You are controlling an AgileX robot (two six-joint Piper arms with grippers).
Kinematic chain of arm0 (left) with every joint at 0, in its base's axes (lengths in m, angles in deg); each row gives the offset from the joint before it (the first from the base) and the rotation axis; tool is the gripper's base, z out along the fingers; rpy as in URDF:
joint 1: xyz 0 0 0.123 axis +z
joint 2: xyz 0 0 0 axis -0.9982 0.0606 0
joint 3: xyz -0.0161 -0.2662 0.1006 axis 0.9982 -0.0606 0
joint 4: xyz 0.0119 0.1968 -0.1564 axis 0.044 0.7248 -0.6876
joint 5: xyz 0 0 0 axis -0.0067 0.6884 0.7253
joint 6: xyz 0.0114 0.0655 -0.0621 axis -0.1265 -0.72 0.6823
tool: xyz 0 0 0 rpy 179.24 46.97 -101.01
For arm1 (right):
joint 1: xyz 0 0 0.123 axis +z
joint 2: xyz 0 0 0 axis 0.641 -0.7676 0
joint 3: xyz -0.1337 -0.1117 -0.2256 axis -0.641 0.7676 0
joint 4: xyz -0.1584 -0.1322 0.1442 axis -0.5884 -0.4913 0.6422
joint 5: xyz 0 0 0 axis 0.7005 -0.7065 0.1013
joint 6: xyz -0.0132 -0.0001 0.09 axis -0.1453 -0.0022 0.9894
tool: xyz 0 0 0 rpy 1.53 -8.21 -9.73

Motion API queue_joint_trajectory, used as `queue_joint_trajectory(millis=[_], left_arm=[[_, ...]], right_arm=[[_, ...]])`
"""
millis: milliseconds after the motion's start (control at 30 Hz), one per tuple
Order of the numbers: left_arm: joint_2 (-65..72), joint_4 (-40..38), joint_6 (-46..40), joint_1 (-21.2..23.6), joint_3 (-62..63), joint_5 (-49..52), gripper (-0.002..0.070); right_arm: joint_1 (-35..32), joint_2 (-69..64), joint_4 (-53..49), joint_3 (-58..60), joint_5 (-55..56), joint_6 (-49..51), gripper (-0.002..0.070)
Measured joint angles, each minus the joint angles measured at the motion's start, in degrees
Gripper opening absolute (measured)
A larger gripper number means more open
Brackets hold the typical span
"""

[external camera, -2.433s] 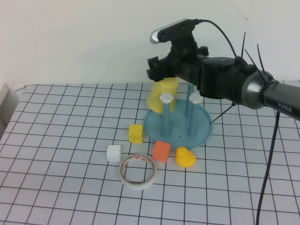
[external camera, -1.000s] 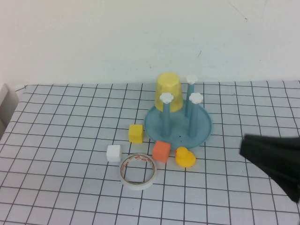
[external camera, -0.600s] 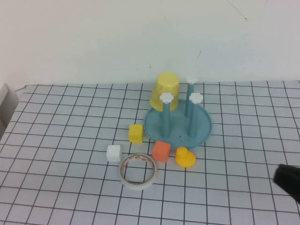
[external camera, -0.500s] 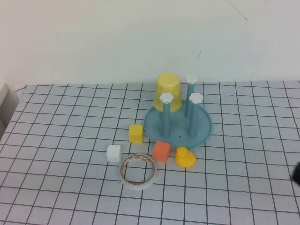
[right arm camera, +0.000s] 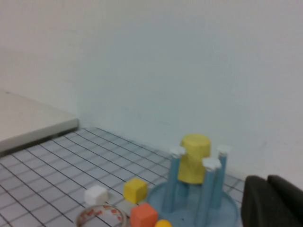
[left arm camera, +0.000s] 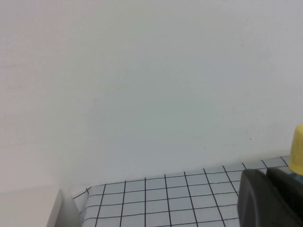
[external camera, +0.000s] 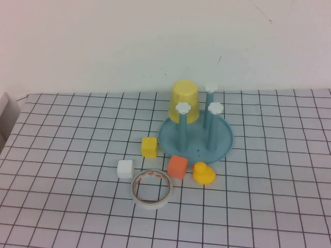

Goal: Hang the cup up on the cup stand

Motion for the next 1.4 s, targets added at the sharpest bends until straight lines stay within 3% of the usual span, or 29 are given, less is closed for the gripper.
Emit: queue_joint_trajectory(millis=[100,300,467,567,667,933,1200,1400], left_arm=[[0.00,0.00,0.00,0.00,0.00,0.00,-0.0001],[0.00,0.00,0.00,0.00,0.00,0.00,-0.0001],[0.00,0.00,0.00,0.00,0.00,0.00,-0.0001],[0.00,0.00,0.00,0.00,0.00,0.00,-0.0001],[0.00,0.00,0.00,0.00,0.00,0.00,-0.0001],[0.00,0.00,0.00,0.00,0.00,0.00,-0.0001],[0.00,0.00,0.00,0.00,0.00,-0.10,-0.0001],[0.00,0.00,0.00,0.00,0.00,-0.10,-0.0001]], right_arm=[[-1.69,0.00,-8.86,2.48,3.04,10.80,-0.0001],[-13.61,0.15,-45.75,8.46,1.62,49.55,-0.0001],[-26.50,4.74,-80.03,10.55,-10.84,87.12,-0.0001],[-32.76,8.19,-96.06,10.76,-19.58,102.35,-0.0001],[-38.41,11.41,-101.10,10.76,-25.54,106.98,-0.0001],[-49.84,15.24,-101.91,11.90,-28.40,107.03,-0.0001],[-49.58,15.38,-101.91,13.45,-28.42,107.03,-0.0001],[-45.48,15.38,-101.91,13.45,-29.08,108.43,-0.0001]])
